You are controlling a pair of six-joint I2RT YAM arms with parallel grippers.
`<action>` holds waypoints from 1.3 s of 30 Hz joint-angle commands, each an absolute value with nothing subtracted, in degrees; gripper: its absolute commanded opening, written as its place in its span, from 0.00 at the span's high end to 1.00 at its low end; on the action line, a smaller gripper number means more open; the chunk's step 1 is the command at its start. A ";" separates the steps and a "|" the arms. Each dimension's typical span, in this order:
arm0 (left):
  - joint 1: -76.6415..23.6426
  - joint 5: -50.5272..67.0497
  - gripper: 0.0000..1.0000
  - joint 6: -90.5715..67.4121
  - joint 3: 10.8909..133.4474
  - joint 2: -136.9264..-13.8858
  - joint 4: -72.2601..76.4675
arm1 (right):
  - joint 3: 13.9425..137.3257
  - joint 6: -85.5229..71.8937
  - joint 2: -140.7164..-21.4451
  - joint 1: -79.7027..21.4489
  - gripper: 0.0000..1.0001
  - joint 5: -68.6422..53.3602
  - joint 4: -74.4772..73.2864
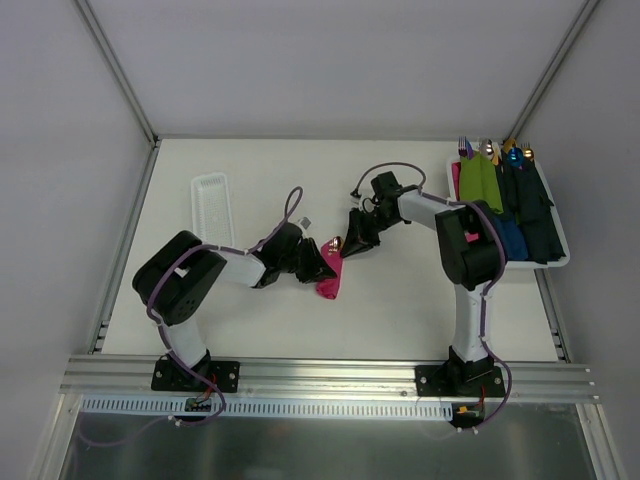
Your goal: Place the utensils on the paper napkin and roll it up
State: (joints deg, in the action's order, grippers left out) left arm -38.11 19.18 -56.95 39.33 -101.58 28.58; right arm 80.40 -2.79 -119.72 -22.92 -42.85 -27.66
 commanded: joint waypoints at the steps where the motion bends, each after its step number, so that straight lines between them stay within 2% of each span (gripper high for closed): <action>1: -35.95 16.26 1.00 -46.85 39.37 -103.80 13.63 | 78.84 -0.97 -116.72 -23.64 0.87 -46.40 -26.64; 8: -33.05 21.18 1.00 -39.65 41.75 -105.03 10.46 | 76.38 -2.98 -116.63 -25.57 0.87 -48.07 -22.95; 19: -32.96 22.68 1.00 -38.41 41.75 -104.77 10.90 | 74.44 -9.40 -117.24 -25.75 0.87 -49.57 -14.68; 39: -33.05 25.49 1.00 -38.93 39.29 -97.48 16.34 | 73.39 -9.93 -122.87 -28.30 0.94 -41.14 -16.52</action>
